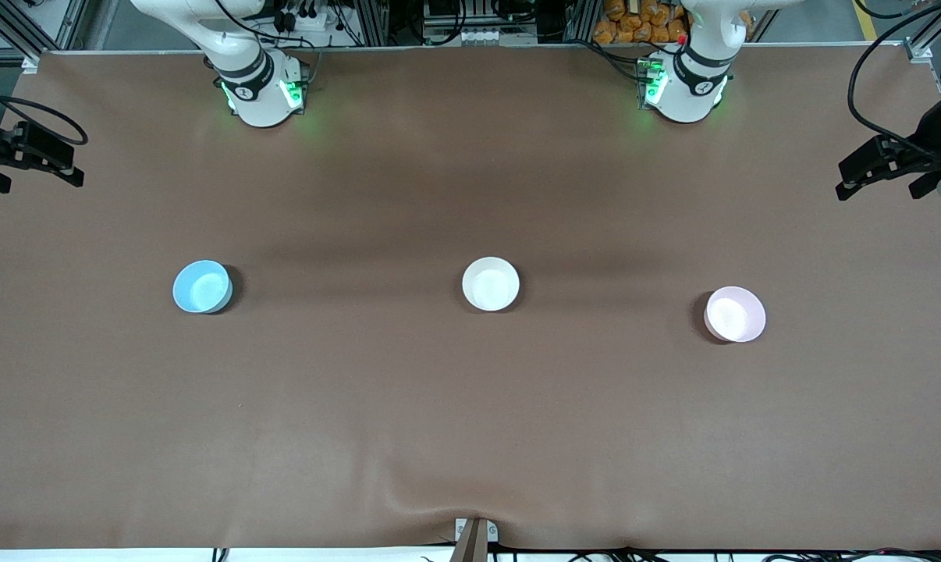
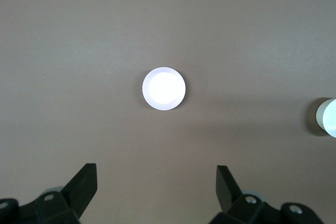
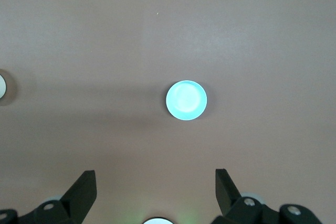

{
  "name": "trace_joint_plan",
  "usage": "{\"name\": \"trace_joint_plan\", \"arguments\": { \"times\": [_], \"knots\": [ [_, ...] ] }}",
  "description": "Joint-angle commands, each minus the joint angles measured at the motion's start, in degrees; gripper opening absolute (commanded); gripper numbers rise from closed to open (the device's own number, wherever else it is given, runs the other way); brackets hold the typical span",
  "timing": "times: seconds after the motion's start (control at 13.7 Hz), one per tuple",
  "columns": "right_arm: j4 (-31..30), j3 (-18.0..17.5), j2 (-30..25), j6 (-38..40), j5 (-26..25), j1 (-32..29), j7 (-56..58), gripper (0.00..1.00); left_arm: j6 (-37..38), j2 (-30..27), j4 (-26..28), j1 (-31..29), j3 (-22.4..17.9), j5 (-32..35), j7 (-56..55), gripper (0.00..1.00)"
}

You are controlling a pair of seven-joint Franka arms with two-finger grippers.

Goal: Stack pink and blue bowls on white bowl

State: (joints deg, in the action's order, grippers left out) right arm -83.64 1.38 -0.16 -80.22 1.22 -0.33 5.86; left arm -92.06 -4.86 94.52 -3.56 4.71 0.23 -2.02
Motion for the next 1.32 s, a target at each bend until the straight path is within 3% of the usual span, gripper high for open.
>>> {"name": "trace_joint_plan", "arguments": {
  "times": [0.0, 1.24],
  "knots": [
    [0.67, -0.15, 0.25, 0.24, -0.51, -0.29, -0.33, 1.0, 1.36, 1.25, -1.89, 0.05, -0.4, -1.11, 0.79, 1.0],
    [0.85, 0.03, 1.39, 0.5, -0.43, -1.87, -0.41, 1.0, 1.45, 3.28, 0.13, -0.83, -0.4, -1.11, 0.88, 1.0]
  ]
}}
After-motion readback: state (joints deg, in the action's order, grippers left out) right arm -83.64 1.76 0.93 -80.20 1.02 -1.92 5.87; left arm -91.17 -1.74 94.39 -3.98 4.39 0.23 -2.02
